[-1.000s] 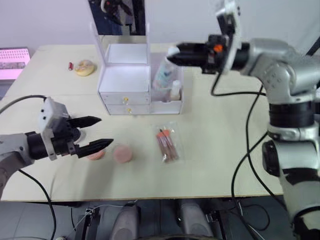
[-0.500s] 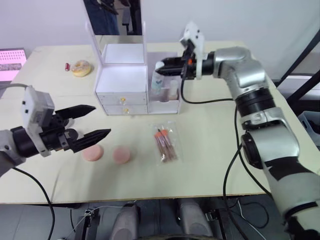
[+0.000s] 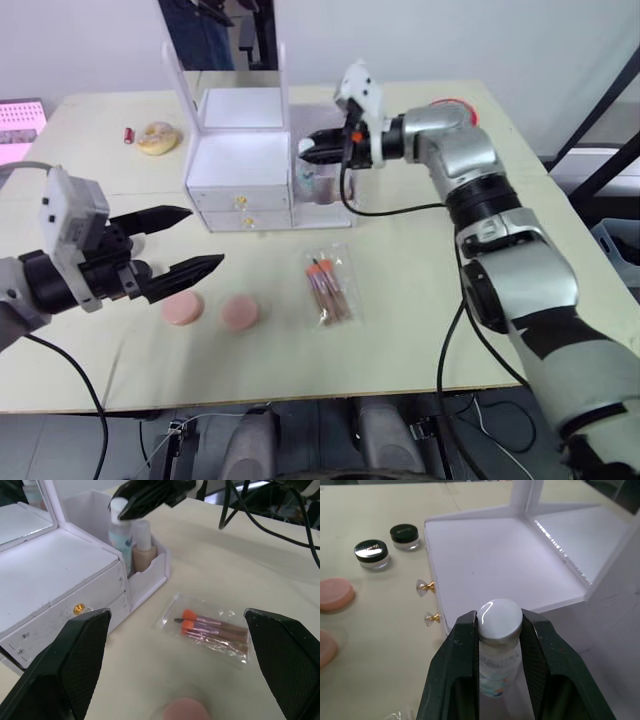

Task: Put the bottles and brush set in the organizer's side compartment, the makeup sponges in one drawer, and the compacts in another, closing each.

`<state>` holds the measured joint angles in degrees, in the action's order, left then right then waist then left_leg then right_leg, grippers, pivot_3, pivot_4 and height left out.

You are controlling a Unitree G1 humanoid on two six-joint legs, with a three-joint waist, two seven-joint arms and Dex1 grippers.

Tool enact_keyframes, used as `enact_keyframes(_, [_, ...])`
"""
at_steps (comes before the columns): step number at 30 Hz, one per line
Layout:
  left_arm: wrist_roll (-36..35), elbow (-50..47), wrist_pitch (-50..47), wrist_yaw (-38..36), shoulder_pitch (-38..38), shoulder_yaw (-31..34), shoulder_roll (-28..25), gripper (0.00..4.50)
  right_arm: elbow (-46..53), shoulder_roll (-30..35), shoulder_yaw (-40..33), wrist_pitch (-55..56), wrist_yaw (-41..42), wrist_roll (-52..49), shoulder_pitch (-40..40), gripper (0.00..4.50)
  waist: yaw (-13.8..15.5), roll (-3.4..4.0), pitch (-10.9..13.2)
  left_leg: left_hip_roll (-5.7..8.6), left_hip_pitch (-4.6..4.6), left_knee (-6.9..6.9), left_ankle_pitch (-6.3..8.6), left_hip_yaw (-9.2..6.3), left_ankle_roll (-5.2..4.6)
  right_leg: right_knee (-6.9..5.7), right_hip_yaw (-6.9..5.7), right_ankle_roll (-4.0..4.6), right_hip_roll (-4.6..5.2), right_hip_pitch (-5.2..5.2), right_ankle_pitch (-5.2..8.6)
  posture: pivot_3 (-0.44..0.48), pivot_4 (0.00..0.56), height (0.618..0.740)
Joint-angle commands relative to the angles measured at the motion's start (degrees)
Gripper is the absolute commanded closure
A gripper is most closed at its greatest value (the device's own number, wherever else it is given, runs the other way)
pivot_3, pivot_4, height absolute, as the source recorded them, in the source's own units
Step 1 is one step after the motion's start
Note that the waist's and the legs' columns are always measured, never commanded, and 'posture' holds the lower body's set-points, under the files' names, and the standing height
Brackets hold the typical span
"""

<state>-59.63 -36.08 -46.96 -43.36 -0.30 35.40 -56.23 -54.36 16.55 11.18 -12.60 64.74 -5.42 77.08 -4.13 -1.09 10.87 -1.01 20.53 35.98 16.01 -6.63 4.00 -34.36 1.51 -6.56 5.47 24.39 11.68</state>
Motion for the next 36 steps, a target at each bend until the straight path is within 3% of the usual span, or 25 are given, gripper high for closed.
enact_keyframes(1, [-1.0,-0.5,0.4,0.2,-0.8,1.7,-0.9,0.0,-1.5,-0.9,-0.3,2.7,-2.0,2.1,2.8,3.85,0.1,0.0,0.0,0.0,0.01,0.0,0.0,0.0,0.0,0.0,0.0,0.01,0.0,0.0,0.01,0.0,0.15,0.739])
enact_keyframes(16, [-1.8,-0.6,0.3,0.6,-1.1,1.2,-1.3,0.0,-8.8,-3.5,-0.4,6.7,-3.9,7.1,2.7,3.85,-0.1,0.0,0.0,0.0,-0.02,-0.03,0.0,-0.01,0.0,-0.01,0.0,0.01,0.0,0.0,0.01,0.0,0.15,0.739])
enact_keyframes(17, [-1.9,-0.6,0.3,0.6,-1.2,1.1,-1.4,0.0,-8.8,-3.6,-0.6,6.7,-3.9,7.1,2.8,2.81,0.0,0.0,0.0,0.0,-0.02,-0.03,0.0,-0.01,0.0,-0.01,0.0,0.01,0.0,0.0,0.01,0.0,0.15,0.739])
enact_keyframes(18, [-1.9,-0.6,0.2,0.6,-1.2,1.1,-1.4,0.0,-8.8,-3.6,-0.7,6.6,-4.0,7.0,2.8,2.5,0.0,0.0,0.0,0.0,-0.02,-0.03,0.0,-0.01,0.0,-0.01,0.0,0.01,0.0,0.0,0.01,0.0,0.15,0.739])
enact_keyframes(23, [-2.0,-0.5,0.1,0.8,-1.3,1.0,-1.5,0.0,-8.1,-3.4,-2.1,6.2,-3.7,6.2,3.6,0.05,-0.1,0.0,0.0,0.0,-0.01,-0.02,0.0,-0.01,0.0,-0.01,0.0,0.01,0.0,0.0,0.01,0.0,0.15,0.739])
enact_keyframes(29, [-1.7,0.0,0.1,0.4,-0.8,1.5,-1.7,0.0,-2.0,0.4,-5.0,2.6,0.7,3.7,5.6,0.05,0.0,0.03,0.0,0.0,0.0,-0.05,0.0,-0.01,0.0,0.0,0.0,-0.04,0.0,0.01,-0.02,0.0,0.15,0.739])
enact_keyframes(36, [4.1,6.9,1.8,-4.6,5.2,6.5,-1.9,0.0,21.2,11.3,-10.6,-14.1,5.3,-3.9,0.9,0.05,0.2,0.0,0.0,0.0,0.05,-0.07,0.0,-0.02,0.0,0.05,0.0,-0.02,0.0,0.01,0.04,0.0,0.15,0.739])
